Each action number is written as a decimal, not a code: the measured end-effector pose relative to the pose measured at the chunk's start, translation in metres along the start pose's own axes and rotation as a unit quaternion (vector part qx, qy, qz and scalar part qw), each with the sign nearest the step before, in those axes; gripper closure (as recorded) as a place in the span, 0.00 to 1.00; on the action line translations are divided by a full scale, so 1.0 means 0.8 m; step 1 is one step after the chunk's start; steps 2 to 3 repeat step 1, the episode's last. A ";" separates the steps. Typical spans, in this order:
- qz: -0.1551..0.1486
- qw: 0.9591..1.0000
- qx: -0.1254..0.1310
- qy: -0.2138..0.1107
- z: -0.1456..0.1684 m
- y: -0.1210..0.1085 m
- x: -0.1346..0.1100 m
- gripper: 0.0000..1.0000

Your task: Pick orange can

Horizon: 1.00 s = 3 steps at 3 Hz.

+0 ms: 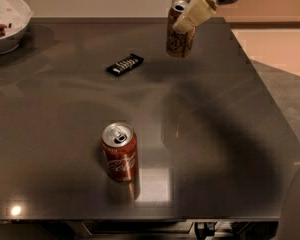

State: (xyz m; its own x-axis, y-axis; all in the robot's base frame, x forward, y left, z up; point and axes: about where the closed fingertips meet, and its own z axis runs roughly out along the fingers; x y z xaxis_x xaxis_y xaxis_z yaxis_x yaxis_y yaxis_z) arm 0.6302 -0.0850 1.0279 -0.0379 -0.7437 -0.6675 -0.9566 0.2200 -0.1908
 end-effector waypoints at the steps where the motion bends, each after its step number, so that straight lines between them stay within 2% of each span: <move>1: 0.000 1.000 0.000 0.000 0.000 0.000 0.000 1.00; 3: 0.000 1.000 0.000 0.000 0.000 0.000 0.000 1.00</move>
Offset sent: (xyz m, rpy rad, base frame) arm 0.0000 0.0000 0.0000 0.0000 0.0000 0.0000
